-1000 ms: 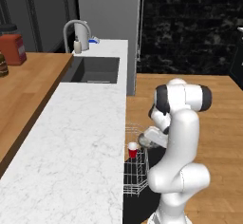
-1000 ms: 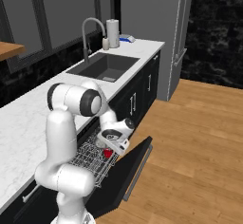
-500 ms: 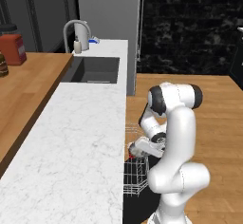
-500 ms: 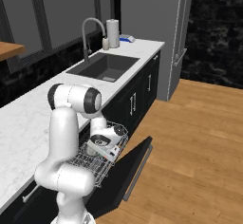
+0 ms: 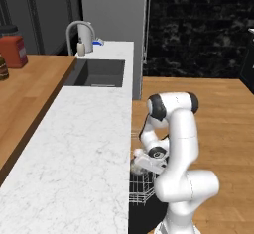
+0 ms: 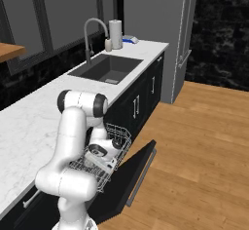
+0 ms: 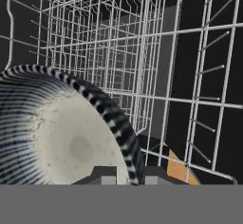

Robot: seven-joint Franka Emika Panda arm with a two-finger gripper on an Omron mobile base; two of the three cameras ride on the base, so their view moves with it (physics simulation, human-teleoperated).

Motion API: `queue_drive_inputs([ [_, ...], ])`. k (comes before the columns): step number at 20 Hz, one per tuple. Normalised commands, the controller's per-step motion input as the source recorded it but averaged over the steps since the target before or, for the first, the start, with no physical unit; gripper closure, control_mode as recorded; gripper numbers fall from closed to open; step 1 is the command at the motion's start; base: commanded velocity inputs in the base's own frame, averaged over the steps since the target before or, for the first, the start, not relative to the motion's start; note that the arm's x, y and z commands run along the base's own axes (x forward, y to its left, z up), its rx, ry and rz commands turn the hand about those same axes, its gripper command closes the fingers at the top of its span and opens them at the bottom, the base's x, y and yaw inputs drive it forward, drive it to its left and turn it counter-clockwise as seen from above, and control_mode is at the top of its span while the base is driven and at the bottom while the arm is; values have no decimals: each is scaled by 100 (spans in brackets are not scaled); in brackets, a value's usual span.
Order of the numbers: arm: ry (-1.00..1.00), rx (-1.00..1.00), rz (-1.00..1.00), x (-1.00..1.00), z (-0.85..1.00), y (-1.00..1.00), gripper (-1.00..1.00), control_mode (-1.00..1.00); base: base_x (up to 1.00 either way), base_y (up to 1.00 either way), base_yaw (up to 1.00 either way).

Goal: Pick up the cup and bowl from the counter, place them in the dishwasher, and close the dishwasher door.

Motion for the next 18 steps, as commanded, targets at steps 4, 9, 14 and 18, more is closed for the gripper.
queue_drive_inputs([
  [4,0,4,4,0,-74,0,100,-100,0,0,0],
  [9,-1,0,0,0,-59,0,-100,-100,0,0,0],
  [14,-4,5,1,-2,-27,-25,-100,-100,0,0,0],
  [18,-9,9,0,-21,15,-30,-100,-100,0,0,0],
])
